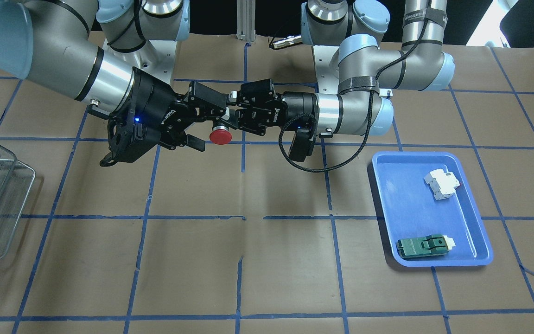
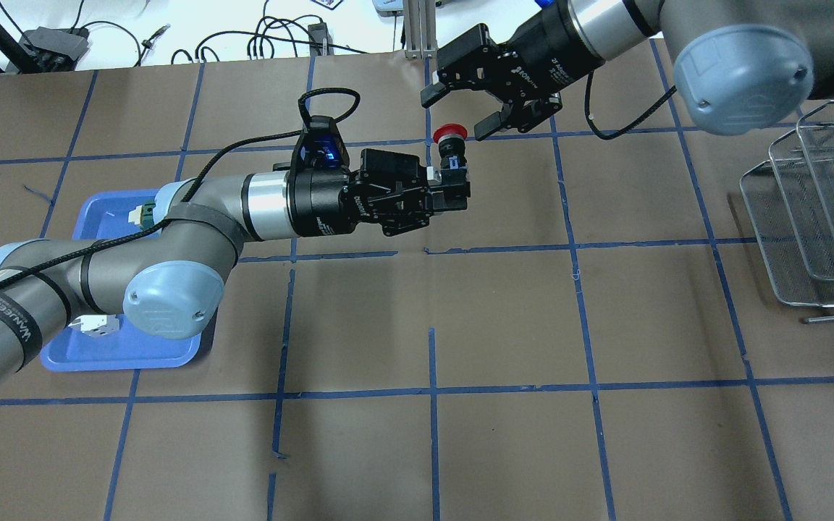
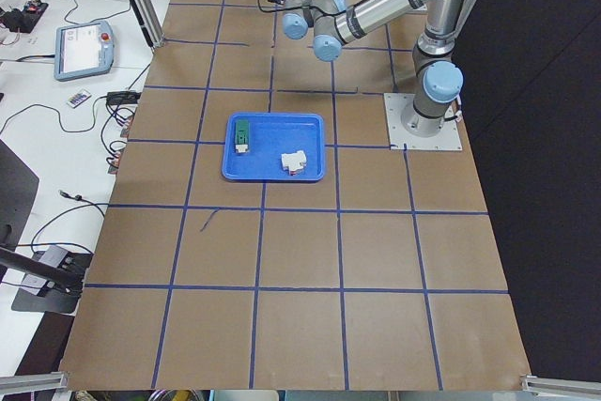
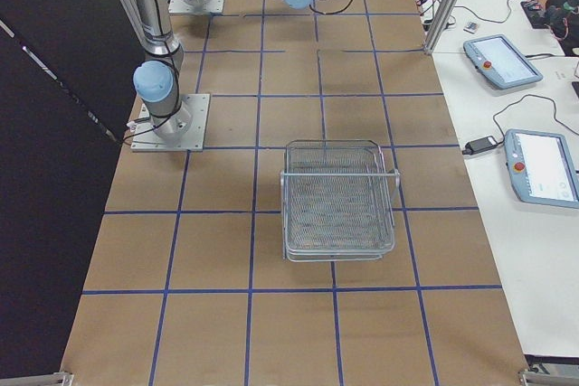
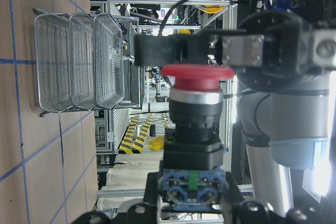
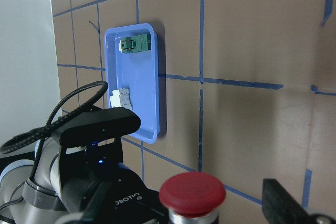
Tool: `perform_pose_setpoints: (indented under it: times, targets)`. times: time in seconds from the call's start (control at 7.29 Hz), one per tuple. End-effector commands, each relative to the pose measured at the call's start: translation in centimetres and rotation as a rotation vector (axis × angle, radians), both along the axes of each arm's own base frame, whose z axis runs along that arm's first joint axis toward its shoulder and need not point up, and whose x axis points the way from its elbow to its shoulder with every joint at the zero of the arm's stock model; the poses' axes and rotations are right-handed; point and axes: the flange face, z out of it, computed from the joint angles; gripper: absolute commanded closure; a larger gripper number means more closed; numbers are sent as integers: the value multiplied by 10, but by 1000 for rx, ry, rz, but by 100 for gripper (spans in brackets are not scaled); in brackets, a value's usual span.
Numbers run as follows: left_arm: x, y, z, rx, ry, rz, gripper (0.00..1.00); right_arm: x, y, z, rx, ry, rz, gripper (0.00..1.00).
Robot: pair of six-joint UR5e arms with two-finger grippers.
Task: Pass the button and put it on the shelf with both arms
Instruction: 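Close the right gripper on the button top and open the left gripper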
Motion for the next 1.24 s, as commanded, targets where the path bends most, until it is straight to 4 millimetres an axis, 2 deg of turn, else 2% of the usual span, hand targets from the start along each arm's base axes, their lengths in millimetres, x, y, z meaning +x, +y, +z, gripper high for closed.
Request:
perform_pose_setpoints:
  times: [0.0, 0.14, 0.27, 0.41, 0.55, 0.69, 1.1]
  targets:
    - [0, 0, 1, 0, 0, 0, 100, 1, 1, 0, -6, -4, 5, 0]
    - [0, 0, 1, -2, -1, 0, 100, 1, 0, 0, -11, -4, 10, 0]
    - [0, 0, 1, 0, 0, 0, 100, 0, -1, -1, -13, -1, 11, 7]
    - [0, 0, 0, 0, 0, 0, 100, 0, -1, -1, -17, -1, 12, 61]
    - [0, 0, 0, 0, 0, 0, 100, 0, -1, -1, -16, 0, 12, 84]
    - [0, 0, 0, 0, 0, 0, 100, 0, -1, -2, -15, 3, 11, 98]
    - [0, -1, -2, 4, -1, 0, 100, -1, -1, -1, -16, 3, 9, 100]
